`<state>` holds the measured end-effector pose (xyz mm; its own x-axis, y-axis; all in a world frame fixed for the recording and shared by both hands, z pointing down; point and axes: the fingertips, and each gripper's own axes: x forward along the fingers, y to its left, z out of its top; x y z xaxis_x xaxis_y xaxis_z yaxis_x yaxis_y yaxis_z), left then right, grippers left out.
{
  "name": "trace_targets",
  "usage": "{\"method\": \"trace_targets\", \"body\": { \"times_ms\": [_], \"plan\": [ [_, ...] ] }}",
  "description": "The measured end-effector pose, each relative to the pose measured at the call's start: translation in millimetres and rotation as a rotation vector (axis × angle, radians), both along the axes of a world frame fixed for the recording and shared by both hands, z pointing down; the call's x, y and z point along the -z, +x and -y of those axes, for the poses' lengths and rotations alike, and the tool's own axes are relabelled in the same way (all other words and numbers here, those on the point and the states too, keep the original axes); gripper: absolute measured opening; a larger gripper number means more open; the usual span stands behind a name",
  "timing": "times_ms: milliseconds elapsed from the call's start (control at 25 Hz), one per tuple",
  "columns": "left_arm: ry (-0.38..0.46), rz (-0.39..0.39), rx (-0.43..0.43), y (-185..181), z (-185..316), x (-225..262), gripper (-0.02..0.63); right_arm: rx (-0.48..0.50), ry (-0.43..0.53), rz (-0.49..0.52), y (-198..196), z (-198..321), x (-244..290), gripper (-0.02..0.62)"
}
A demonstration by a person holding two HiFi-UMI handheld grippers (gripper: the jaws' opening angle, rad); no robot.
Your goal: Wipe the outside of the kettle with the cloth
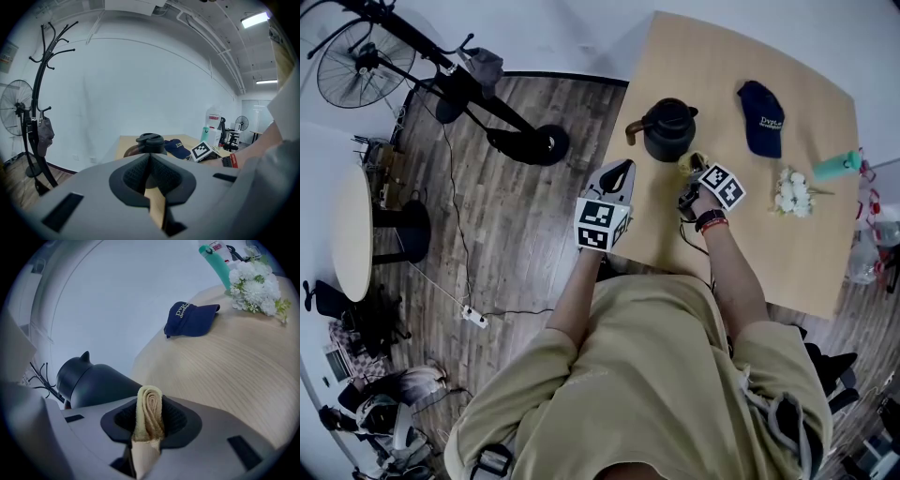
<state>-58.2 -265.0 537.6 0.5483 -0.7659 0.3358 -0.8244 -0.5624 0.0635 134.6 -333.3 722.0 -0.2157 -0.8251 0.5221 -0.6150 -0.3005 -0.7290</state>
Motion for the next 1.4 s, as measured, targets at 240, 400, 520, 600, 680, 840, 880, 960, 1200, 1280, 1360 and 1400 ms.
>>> {"method": "trace_targets", "body": {
  "times_ms": [240,400,520,600,680,840,880,960,1200,1280,1360,1400],
  "plan": [
    [0.016,0.014,-0.014,5,0,8,0.023,-0.035,0.023,0.030,20,11,6,0.123],
    [0.029,0.000,-0.015,9,3,17,0.023,-0.046,0.090,0.032,35,9,40,0.124],
    [0.042,-0.005,-0.020,16,7,25,0.023,-0.028,0.166,-0.034,46,7,81,0.124],
    [0.054,-0.005,-0.027,21,9,30,0.023,-0.007,0.233,-0.070,49,3,112,0.124],
    [0.068,-0.009,-0.033,27,9,36,0.023,0.008,0.296,-0.087,49,-6,140,0.124],
    [0.104,-0.015,-0.026,30,13,58,0.023,0.053,0.407,-0.222,42,-29,194,0.124],
    [0.114,-0.018,-0.023,30,14,65,0.023,0.065,0.440,-0.272,38,-34,208,0.124],
    [0.135,-0.018,-0.024,29,14,77,0.023,0.084,0.503,-0.377,32,-44,235,0.123],
    [0.181,-0.019,-0.027,31,6,105,0.021,0.165,0.609,-0.649,9,-72,283,0.123],
    [0.188,-0.025,-0.026,32,3,109,0.021,0.198,0.603,-0.720,2,-81,289,0.123],
    [0.193,-0.033,-0.026,33,2,113,0.021,0.216,0.588,-0.775,-2,-86,292,0.123],
    [0.194,-0.036,-0.026,33,1,114,0.021,0.219,0.582,-0.788,-3,-87,293,0.123]
  ]
}}
